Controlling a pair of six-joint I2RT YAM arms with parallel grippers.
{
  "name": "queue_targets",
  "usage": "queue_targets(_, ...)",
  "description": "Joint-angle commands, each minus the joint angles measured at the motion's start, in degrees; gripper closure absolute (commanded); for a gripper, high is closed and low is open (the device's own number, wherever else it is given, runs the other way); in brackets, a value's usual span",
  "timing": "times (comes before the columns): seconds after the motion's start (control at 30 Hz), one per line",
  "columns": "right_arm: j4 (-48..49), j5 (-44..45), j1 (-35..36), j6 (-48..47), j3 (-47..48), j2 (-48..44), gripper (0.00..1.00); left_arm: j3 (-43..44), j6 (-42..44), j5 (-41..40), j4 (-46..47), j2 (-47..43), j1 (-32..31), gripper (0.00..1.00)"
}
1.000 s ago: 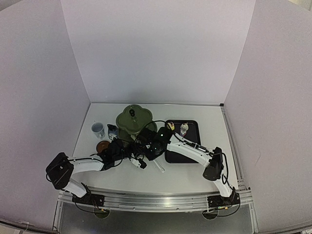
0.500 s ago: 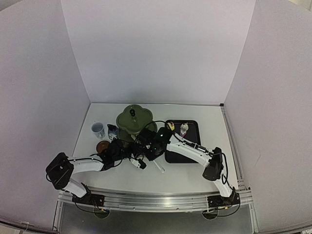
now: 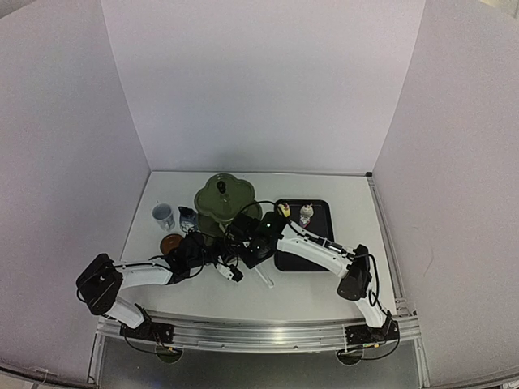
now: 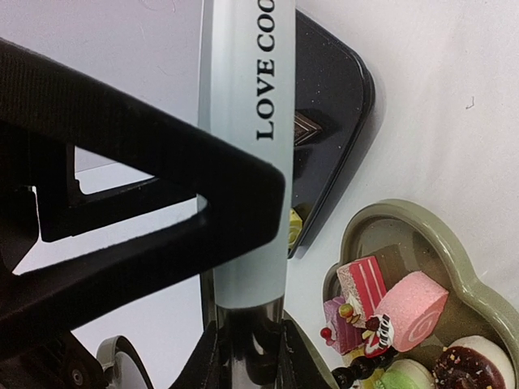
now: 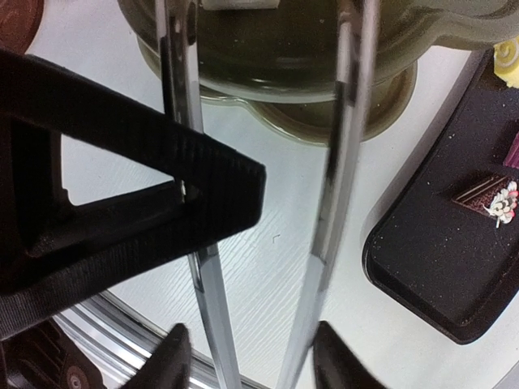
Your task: Serve the afternoon tea
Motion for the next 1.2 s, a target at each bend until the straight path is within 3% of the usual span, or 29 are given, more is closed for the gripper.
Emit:
queue_targets(0.0, 2.4, -1.4, 1.0, 0.5, 1.3, -1.6, 0.45, 0.3, -1.9, 0.1, 2.4, -2.4, 0.0, 1.0)
queue_targets(0.6, 8.5, -2.3, 1.0, 2.5, -8.4, -12.9, 0.36, -1.0, -1.9, 0.3, 4.0, -6.0, 0.0, 1.0)
queue_targets(1.03, 10.7, -3.2, 1.0, 3.4, -11.1, -18.1, 0.36, -1.7, -7.9, 0.6, 1.2, -12.5, -2.2, 1.0)
queue_targets(1.17, 11.0, -2.9, 1.0, 5.3, -11.4, -19.1, 0.4, -1.8, -8.8, 0.1, -1.7, -14.8, -3.3, 1.0)
